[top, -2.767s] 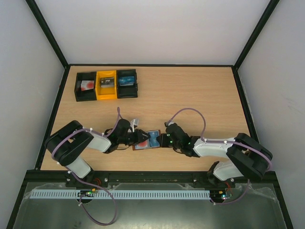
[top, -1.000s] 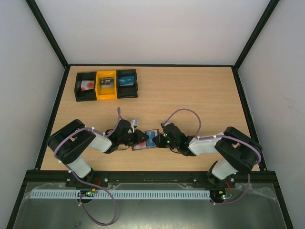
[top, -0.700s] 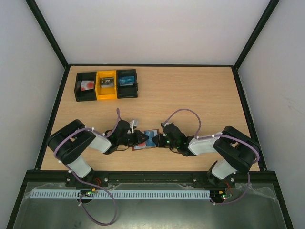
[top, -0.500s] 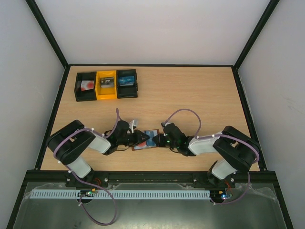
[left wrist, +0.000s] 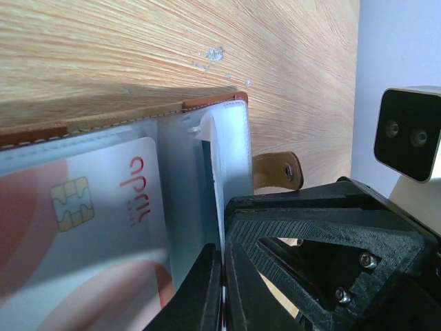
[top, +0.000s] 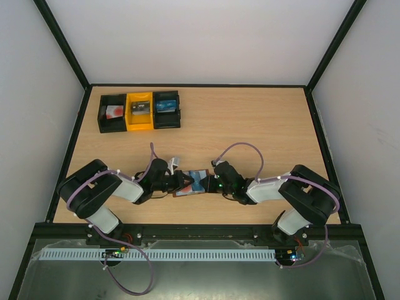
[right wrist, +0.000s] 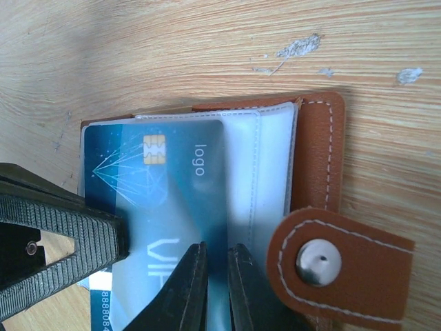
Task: Take the credit cards out of the card holder
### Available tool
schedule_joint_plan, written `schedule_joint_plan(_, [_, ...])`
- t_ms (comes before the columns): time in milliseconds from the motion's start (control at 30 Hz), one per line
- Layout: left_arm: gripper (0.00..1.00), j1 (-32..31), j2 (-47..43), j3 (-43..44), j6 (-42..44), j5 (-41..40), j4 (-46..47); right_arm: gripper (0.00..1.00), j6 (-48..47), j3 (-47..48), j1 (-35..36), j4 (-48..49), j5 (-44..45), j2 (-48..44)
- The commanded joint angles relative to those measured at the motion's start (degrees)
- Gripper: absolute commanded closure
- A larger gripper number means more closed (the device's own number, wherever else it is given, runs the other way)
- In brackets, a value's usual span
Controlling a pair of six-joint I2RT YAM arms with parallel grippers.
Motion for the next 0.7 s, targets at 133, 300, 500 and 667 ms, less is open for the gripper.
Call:
schedule_joint_plan(133, [0.87,1.2,-2.5,-0.8,2.1,-0.2,-0.5,0.89,-0.5,-1.7,-0.5,-6.6,2.3,2.9])
schedule_joint_plan(300, [0.97,2.0,-3.5,-1.0,2.8,0.5,-1.2,0.89,-0.3,-2.0,-0.8,-6.6,2.5,2.7])
schedule_joint_plan(500, [0.97,2.6,-4.4,-1.3,3.2,0.2,-3.1,0.89,-0.1,-2.1,-0.7,-6.5,2.6,2.3])
schedule_joint_plan(667, [0.97,3.0,-8.0,-1.6,5.0,-2.1,-8.6,0.89,-0.1,-2.0,-0.7,-6.5,2.5,2.5])
